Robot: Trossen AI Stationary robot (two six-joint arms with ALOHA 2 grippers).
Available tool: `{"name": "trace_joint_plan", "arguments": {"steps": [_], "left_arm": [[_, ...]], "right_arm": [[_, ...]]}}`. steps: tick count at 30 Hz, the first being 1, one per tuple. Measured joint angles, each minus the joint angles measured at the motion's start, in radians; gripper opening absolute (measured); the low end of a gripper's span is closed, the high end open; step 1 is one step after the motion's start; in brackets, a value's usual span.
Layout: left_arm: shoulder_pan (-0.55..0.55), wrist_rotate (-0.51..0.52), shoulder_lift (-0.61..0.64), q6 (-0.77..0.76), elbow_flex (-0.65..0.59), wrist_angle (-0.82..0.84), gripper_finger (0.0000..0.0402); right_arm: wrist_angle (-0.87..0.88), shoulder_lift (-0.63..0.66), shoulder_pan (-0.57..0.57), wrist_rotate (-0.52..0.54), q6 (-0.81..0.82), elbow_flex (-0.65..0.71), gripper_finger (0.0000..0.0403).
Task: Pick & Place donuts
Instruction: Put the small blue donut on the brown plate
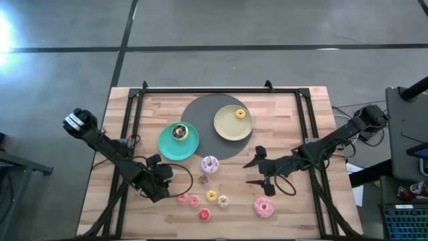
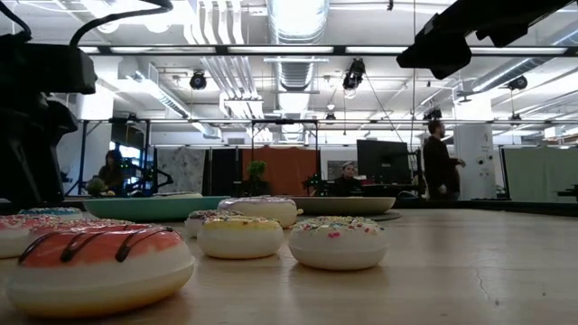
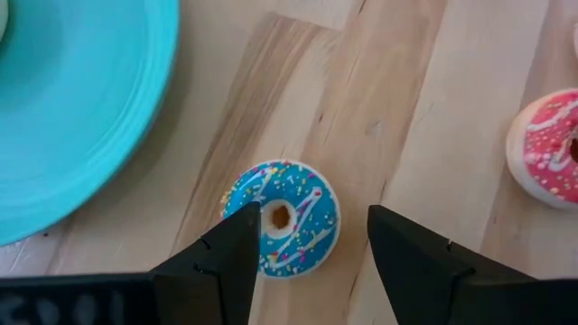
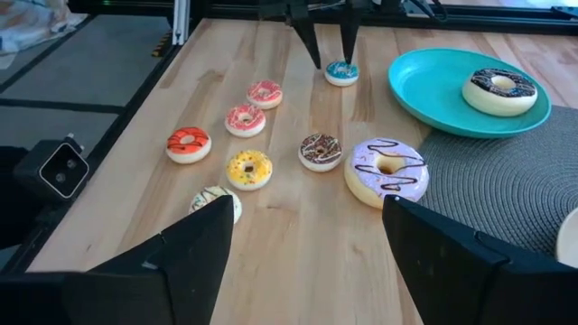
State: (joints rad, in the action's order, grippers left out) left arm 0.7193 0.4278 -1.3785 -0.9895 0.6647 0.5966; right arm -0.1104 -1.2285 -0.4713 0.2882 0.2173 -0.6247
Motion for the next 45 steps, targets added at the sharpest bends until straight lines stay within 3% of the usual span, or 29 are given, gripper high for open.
{"name": "trace_joint_plan", "arguments": {"steps": [32,39,45], "left_arm": [[-0.007,-0.022,0.001,0.032,-0.017,-0.060,0.0179],[-0.008,-0.009,0.002,0.027,0.060,0.075,0.0179],[-0.013,-0.007,0.002,0.047,0.083,0.090,0.0194]], "right_arm": [[-0.001,0.000,-0.003,0.000,0.011,0.000,0.0267],[-0.001,0.000,-0.003,0.000,0.011,0.000,0.0260],[-0.002,0.000,-0.002,0.000,0.008,0.000,0.0259]]}}
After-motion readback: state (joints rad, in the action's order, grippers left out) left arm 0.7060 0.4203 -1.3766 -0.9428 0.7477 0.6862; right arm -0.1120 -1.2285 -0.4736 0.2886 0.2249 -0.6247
